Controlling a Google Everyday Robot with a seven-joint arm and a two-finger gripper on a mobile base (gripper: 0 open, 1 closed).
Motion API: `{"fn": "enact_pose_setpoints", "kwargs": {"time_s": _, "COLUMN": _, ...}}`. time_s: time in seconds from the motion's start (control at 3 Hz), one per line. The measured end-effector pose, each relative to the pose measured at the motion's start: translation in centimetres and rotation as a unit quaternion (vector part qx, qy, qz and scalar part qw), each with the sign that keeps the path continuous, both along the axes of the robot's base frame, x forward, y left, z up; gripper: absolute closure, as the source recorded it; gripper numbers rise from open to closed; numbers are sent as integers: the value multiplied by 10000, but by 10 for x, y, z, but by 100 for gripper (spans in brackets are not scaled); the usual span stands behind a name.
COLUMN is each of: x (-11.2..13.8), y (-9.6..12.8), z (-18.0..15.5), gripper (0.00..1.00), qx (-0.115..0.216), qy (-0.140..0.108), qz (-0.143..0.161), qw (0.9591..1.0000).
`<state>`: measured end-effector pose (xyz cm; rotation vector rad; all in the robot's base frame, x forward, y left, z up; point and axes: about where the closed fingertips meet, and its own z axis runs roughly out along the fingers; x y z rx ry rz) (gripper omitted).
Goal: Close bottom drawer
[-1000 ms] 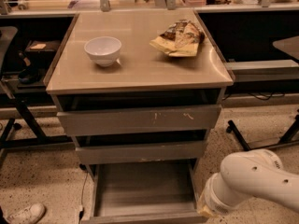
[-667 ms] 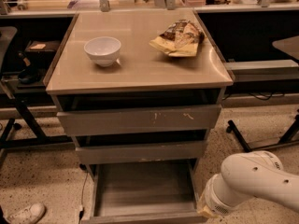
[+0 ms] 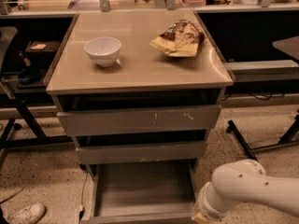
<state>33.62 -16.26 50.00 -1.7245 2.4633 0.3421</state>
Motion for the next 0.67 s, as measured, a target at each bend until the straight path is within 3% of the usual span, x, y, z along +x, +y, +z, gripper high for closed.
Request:
{"fn": "enact_pose_setpoints", "kwargs": {"time_s": 0.33, "x": 22, "y": 2, "z": -72, "gripper": 100, "qx": 89, "qy": 80, "qz": -148, "qw": 9998}}
{"fn": "enact_pose_setpoints", "kwargs": {"time_s": 0.67, "x": 36, "y": 6, "z": -138, "gripper": 100, "qx": 195, "qy": 331, "qz": -225, "qw": 9990}}
